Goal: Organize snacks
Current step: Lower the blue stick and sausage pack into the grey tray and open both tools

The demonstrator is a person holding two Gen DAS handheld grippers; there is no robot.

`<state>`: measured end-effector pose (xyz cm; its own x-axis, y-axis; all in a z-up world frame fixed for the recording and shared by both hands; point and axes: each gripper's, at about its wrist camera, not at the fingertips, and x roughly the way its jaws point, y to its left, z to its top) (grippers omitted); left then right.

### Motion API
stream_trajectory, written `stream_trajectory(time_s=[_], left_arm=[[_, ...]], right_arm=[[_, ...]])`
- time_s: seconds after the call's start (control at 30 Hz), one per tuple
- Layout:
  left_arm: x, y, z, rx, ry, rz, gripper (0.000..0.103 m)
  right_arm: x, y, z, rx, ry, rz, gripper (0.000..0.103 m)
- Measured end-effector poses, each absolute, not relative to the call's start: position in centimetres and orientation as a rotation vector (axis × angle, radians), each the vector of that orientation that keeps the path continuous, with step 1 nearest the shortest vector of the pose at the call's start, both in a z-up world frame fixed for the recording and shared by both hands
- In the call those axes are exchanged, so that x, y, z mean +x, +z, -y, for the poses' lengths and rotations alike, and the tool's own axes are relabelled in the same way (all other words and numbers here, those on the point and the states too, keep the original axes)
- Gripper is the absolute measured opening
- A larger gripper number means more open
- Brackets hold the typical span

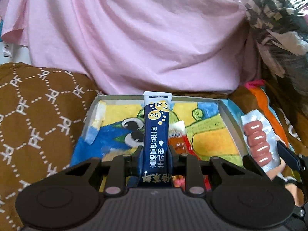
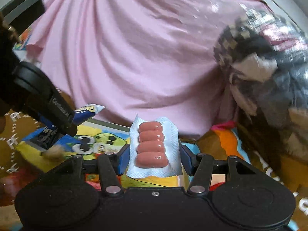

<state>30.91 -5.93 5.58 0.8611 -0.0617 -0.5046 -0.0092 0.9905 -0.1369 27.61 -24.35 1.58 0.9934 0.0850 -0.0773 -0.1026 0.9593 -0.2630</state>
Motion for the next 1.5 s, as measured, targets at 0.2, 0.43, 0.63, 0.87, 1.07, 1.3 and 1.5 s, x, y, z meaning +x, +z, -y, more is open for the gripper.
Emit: stream_trajectory(time_s=[0.2,0.43,0.63,0.87,1.07,1.3,1.5], left_arm=[[34.2,3.6,7.1,-0.166,-0.013,-0.54,0.027],[36.2,1.5,9.1,-0.123,0.01,-0.602,0.027],[36.8,0.5,9.6,-0.115,0.045,-0.629,0.027],[37.0,0.3,9.8,-0.108,0.059,-0.637,0.028],[36.9,0.4,9.8,-0.109,0.061,-0.636,0.029],[36.9,0.4,9.7,-0.113,0.062,-0.636,0.035],[36.4,0.7,9.2,-0.133,0.085,-0.637,0.056]], right_arm=[[30.3,-0.9,25.8,-0.182,0.086,-0.109,0.057],[31.6,-2.2,25.3,-0.151,0.112,-0.166,0.057],[32.4,-2.6,25.7,-0.118,0.114,-0.205,0.057],[32.8,-3.1,25.7,-0.114,0.126,-0.239,0.057],[33.1,-3.3,25.6,-0.114,0.125,-0.254,0.059],[33.3,-3.6,25.4,-0.126,0.129,-0.269,0.064],[32.9,-3.1,25.4,-0.121,0.129,-0.253,0.077]])
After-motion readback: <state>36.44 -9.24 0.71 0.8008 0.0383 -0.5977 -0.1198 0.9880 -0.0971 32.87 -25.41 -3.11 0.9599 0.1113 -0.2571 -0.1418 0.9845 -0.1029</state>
